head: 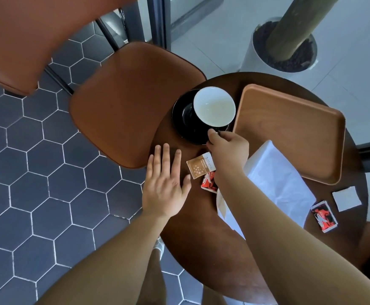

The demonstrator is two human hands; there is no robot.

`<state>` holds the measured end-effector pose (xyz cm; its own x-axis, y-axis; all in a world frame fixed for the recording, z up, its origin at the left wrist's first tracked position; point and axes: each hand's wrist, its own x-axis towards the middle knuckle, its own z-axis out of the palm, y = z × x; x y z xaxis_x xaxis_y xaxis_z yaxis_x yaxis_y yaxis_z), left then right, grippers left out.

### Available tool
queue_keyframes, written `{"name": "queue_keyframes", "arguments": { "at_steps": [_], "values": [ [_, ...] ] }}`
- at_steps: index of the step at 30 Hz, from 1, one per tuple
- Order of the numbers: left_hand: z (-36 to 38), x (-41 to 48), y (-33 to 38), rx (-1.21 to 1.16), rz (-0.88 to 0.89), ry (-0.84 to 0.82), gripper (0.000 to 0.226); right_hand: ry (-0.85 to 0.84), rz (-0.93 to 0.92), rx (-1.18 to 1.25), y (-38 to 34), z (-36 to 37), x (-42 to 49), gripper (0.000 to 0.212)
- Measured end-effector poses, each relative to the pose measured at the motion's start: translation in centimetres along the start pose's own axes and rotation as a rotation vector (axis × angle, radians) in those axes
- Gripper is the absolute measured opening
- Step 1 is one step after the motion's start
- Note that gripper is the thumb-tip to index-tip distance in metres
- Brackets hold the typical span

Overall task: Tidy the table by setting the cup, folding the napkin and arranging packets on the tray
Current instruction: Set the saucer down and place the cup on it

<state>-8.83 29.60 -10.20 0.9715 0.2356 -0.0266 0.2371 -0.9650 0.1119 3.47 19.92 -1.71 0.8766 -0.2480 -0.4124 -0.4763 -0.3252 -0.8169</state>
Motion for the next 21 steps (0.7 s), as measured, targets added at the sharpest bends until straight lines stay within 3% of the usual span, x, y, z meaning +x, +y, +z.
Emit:
{"name": "queue_keyframes", "arguments": {
  "at_steps": [3,12,14,21],
  "values": [
    [0.1,0.0,0.0,-0.01,0.003,0.006,0.068,-0.005,-0.035,-0.025,0.3,0.6,0.0,0.041],
    [0.1,-0.1,-0.1,0.001,0.006,-0.001,0.068,-0.075,-0.098,-0.145,0.7,2.0,0.0,0.049],
    [0.1,-0.1,-0.1,-0.004,0.005,0.001,0.067,-0.108,-0.126,-0.179,0.8,2.1,0.0,0.046],
    [-0.2,-0.1,-0.2,-0.099,0.001,0.01,0.065,-0.201,-0.184,-0.19,3.3,-0.7,-2.6,0.007]
  ]
}}
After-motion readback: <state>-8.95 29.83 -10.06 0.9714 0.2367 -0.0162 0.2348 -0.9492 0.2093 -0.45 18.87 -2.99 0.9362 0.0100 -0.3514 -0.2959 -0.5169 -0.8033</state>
